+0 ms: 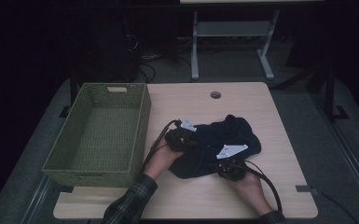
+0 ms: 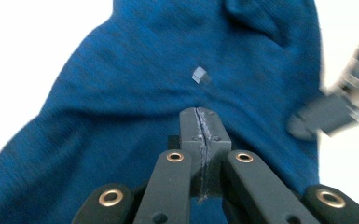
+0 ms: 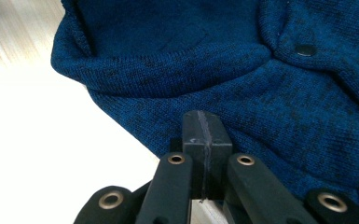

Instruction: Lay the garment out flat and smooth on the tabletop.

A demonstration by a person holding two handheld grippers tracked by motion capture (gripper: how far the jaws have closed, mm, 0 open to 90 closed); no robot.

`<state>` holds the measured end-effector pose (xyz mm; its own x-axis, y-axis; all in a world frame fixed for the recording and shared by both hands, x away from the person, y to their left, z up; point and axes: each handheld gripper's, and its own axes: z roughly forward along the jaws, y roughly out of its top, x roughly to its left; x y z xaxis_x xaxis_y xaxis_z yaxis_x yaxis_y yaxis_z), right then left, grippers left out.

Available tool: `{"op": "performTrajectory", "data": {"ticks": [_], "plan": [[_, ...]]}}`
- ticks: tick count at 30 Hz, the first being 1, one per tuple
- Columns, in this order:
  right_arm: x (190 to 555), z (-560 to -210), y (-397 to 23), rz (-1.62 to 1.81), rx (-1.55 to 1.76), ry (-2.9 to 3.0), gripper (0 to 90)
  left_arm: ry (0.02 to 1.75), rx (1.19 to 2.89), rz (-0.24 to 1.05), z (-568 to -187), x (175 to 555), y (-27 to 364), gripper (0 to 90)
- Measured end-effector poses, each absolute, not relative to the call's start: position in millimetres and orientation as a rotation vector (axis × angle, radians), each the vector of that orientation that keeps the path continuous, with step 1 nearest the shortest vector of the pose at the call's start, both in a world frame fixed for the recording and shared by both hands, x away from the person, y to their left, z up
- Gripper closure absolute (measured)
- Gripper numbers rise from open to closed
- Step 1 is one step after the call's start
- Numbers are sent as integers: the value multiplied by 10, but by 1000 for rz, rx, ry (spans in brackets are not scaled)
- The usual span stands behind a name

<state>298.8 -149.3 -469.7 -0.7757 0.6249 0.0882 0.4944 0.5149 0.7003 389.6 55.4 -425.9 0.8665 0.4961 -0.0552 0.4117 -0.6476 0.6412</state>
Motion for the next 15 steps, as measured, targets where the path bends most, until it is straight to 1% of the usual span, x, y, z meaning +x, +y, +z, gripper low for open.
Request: {"op": "performTrajectory", "data": {"ticks": [3, 7, 15], "plan": [[2984, -4694, -1491, 1096, 956, 2579, 899, 684, 2340, 153, -4286, 4058, 470, 892], [2980, -4696, -1487, 1091, 942, 2579, 899, 710, 2322, 171, -4304, 4273, 364, 893], [2972, -4694, -1481, 1090, 944, 2576, 899, 727, 2340, 216, -4385, 4542, 269, 893]]}}
